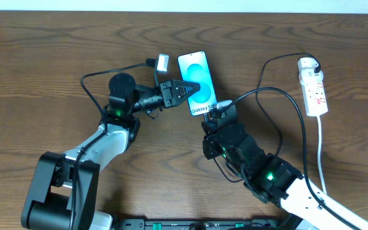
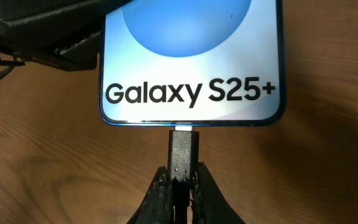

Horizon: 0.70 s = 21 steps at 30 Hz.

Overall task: Plug charger to phone and switch on socket
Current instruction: 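Open the right gripper and withdraw it from the plug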

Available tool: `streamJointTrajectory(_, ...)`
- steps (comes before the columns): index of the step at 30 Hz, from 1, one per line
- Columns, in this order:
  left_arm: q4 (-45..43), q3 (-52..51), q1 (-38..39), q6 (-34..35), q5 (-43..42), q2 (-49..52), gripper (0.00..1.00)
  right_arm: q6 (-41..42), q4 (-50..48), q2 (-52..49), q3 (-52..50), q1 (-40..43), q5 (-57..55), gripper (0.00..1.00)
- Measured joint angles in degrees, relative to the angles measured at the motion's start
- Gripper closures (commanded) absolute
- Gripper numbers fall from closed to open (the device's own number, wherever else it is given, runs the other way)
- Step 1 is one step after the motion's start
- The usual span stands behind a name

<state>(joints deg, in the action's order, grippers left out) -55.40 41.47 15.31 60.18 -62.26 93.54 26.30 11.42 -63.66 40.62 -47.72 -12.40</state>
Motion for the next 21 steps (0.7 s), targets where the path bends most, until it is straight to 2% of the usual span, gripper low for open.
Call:
streamJointTrajectory(13,0.04,0.09,-0.63,-0.02,-1.55,-0.04,0.93,-1.11,-1.40,-0.04,-0.66,0.00,0.92,0.98)
streamJointTrajectory(14,0.09,0.09,-0.63,-0.04,-1.73,-0.04,0.93,-1.09,-1.36,-0.04,-0.66,0.00,0.98,0.92)
streamJointTrajectory(17,0.04,0.09,-0.63,-0.09,-2.03,-0.04,0.93,-0.57,-3.26,-0.02,-0.68,0.02,0.83,0.64)
streamJointTrajectory(21,0.22,0.00,-0.07,-0.04,-2.40,-0.09,0.93,-0.59,-2.54,2.80,-0.42,0.00,0.87,0.45)
